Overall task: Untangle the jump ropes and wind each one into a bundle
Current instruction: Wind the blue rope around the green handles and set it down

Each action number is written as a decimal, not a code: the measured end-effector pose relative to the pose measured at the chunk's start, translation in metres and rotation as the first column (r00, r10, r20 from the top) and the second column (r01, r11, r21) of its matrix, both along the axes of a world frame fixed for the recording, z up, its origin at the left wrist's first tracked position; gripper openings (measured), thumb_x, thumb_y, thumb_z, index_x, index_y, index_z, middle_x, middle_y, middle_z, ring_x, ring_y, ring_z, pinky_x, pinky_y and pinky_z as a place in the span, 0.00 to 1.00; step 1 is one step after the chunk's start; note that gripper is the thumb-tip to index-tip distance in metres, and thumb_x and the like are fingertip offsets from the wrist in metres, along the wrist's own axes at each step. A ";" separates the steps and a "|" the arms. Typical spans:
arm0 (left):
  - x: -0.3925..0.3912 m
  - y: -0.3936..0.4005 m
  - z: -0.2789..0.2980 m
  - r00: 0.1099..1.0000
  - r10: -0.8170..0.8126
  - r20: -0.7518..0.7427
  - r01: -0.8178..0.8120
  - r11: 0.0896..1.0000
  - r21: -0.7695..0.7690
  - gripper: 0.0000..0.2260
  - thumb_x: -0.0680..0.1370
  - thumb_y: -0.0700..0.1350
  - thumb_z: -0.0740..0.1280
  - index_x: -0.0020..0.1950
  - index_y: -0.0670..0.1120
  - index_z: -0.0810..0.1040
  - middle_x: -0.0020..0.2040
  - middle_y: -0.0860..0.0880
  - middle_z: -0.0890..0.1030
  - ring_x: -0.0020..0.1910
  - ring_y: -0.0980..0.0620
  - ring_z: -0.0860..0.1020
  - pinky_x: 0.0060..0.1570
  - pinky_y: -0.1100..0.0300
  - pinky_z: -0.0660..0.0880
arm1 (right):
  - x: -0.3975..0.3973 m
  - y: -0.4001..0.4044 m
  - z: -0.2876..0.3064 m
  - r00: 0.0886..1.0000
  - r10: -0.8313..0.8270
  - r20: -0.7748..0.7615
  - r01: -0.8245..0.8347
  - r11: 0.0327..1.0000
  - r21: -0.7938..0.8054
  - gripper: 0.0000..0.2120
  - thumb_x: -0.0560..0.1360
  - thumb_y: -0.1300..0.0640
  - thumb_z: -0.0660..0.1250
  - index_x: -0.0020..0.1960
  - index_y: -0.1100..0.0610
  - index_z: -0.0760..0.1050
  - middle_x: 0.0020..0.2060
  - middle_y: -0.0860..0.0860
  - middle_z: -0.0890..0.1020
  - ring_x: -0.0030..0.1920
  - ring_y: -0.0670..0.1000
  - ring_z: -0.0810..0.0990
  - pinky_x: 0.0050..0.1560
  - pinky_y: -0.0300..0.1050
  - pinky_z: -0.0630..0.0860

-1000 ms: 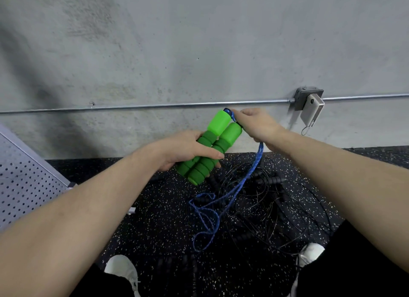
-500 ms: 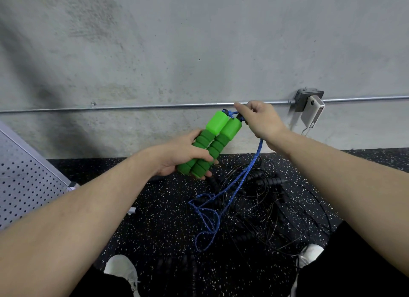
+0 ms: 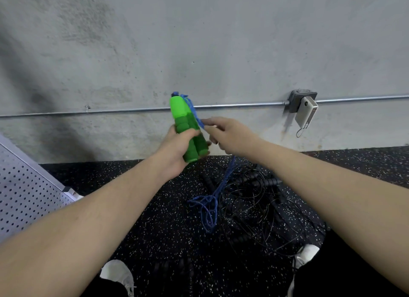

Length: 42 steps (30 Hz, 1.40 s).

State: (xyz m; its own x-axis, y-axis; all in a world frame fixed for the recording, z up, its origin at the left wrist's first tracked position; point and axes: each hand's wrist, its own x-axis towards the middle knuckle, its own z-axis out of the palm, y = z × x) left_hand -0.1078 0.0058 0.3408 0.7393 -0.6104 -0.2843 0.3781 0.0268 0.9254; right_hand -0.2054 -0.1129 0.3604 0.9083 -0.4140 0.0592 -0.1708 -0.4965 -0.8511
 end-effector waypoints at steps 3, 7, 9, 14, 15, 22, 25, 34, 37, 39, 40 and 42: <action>0.014 -0.001 0.005 0.980 0.122 -0.157 -0.140 0.984 -0.110 0.09 0.81 0.37 0.62 0.61 0.41 0.74 0.45 0.41 0.81 0.38 0.46 0.82 0.36 0.53 0.83 | -0.006 0.011 0.002 0.995 0.099 -0.023 -0.100 0.992 -0.073 0.16 0.84 0.57 0.59 0.69 0.49 0.76 0.29 0.43 0.75 0.25 0.38 0.69 0.30 0.29 0.67; 0.016 0.010 0.012 0.960 0.056 -0.273 -0.110 0.976 -0.188 0.09 0.82 0.39 0.58 0.56 0.42 0.77 0.49 0.45 0.84 0.42 0.48 0.83 0.45 0.53 0.79 | -0.012 0.010 0.005 0.992 0.120 -0.036 -0.124 0.985 -0.119 0.17 0.84 0.58 0.60 0.72 0.51 0.74 0.21 0.31 0.72 0.26 0.29 0.71 0.35 0.23 0.66; 0.015 0.017 0.016 0.949 -0.019 -0.315 -0.075 0.957 -0.281 0.13 0.79 0.40 0.56 0.58 0.41 0.76 0.53 0.43 0.83 0.48 0.45 0.81 0.54 0.49 0.76 | -0.014 0.008 0.007 0.994 0.105 -0.038 -0.109 0.982 -0.155 0.17 0.84 0.58 0.60 0.71 0.51 0.75 0.21 0.26 0.71 0.28 0.26 0.71 0.36 0.23 0.66; 0.013 0.021 0.023 0.956 -0.103 -0.276 -0.002 0.935 -0.355 0.14 0.81 0.43 0.56 0.62 0.40 0.74 0.50 0.40 0.82 0.49 0.41 0.83 0.53 0.41 0.78 | -0.013 0.005 0.003 0.997 0.081 -0.017 -0.083 0.967 -0.242 0.17 0.82 0.55 0.63 0.70 0.47 0.76 0.63 0.41 0.81 0.57 0.35 0.78 0.61 0.32 0.71; 0.011 0.020 0.021 0.959 -0.088 -0.270 -0.011 0.939 -0.343 0.15 0.84 0.45 0.55 0.64 0.40 0.75 0.50 0.40 0.83 0.49 0.42 0.84 0.50 0.42 0.80 | -0.014 0.005 0.003 0.997 0.080 -0.010 -0.080 0.970 -0.231 0.16 0.82 0.55 0.63 0.69 0.47 0.77 0.63 0.42 0.81 0.58 0.37 0.78 0.61 0.33 0.71; 0.000 0.005 -0.002 0.976 0.145 -0.160 -0.169 0.974 -0.148 0.19 0.83 0.57 0.64 0.71 0.51 0.75 0.60 0.46 0.82 0.45 0.48 0.82 0.46 0.51 0.80 | -0.018 0.018 -0.002 0.985 0.144 -0.092 -0.166 0.930 -0.328 0.16 0.83 0.53 0.62 0.69 0.48 0.77 0.54 0.44 0.85 0.47 0.41 0.81 0.48 0.34 0.72; -0.002 0.006 -0.008 0.985 0.136 -0.103 -0.150 0.977 -0.150 0.22 0.78 0.51 0.73 0.71 0.53 0.74 0.56 0.47 0.82 0.48 0.47 0.80 0.45 0.50 0.78 | -0.017 0.024 -0.004 0.972 0.216 -0.088 -0.234 0.917 -0.322 0.16 0.83 0.57 0.62 0.69 0.52 0.77 0.57 0.51 0.85 0.47 0.42 0.79 0.49 0.35 0.71; 0.012 0.013 0.005 0.990 0.137 -0.029 -0.138 0.990 -0.032 0.14 0.77 0.33 0.65 0.60 0.44 0.75 0.44 0.46 0.79 0.36 0.48 0.78 0.36 0.55 0.80 | -0.021 0.009 -0.004 0.950 0.279 -0.142 -0.306 0.924 -0.230 0.18 0.84 0.56 0.60 0.73 0.49 0.72 0.24 0.31 0.73 0.29 0.30 0.72 0.36 0.25 0.66; 0.020 0.025 0.017 0.999 0.026 -0.046 -0.026 1.000 -0.009 0.07 0.79 0.36 0.65 0.56 0.42 0.76 0.43 0.45 0.81 0.33 0.49 0.80 0.37 0.54 0.84 | -0.023 -0.011 -0.006 0.972 0.186 -0.144 -0.208 0.965 -0.159 0.09 0.82 0.50 0.64 0.56 0.49 0.82 0.23 0.42 0.72 0.24 0.40 0.67 0.27 0.32 0.63; 0.023 0.034 0.027 0.995 -0.058 -0.083 0.056 0.998 -0.021 0.05 0.80 0.38 0.63 0.54 0.41 0.77 0.44 0.46 0.82 0.30 0.51 0.78 0.33 0.59 0.81 | -0.027 -0.024 -0.005 0.965 0.177 -0.192 -0.207 0.967 -0.147 0.13 0.82 0.46 0.63 0.45 0.51 0.81 0.25 0.45 0.71 0.24 0.41 0.66 0.27 0.34 0.64; 0.023 0.037 0.031 0.991 -0.117 -0.070 0.116 0.993 -0.016 0.06 0.80 0.39 0.62 0.53 0.42 0.78 0.45 0.46 0.84 0.30 0.52 0.77 0.30 0.62 0.78 | -0.028 -0.030 -0.004 0.962 0.172 -0.212 -0.210 0.962 -0.175 0.15 0.81 0.44 0.63 0.42 0.52 0.80 0.27 0.46 0.71 0.24 0.41 0.66 0.27 0.34 0.64; 0.021 0.044 0.036 0.965 -0.260 -0.032 0.259 0.966 -0.006 0.10 0.78 0.39 0.62 0.57 0.43 0.79 0.50 0.47 0.86 0.30 0.53 0.76 0.27 0.64 0.74 | -0.029 -0.038 -0.004 0.961 0.160 -0.227 -0.214 0.948 -0.237 0.17 0.81 0.43 0.63 0.42 0.54 0.79 0.28 0.47 0.71 0.25 0.42 0.66 0.29 0.36 0.64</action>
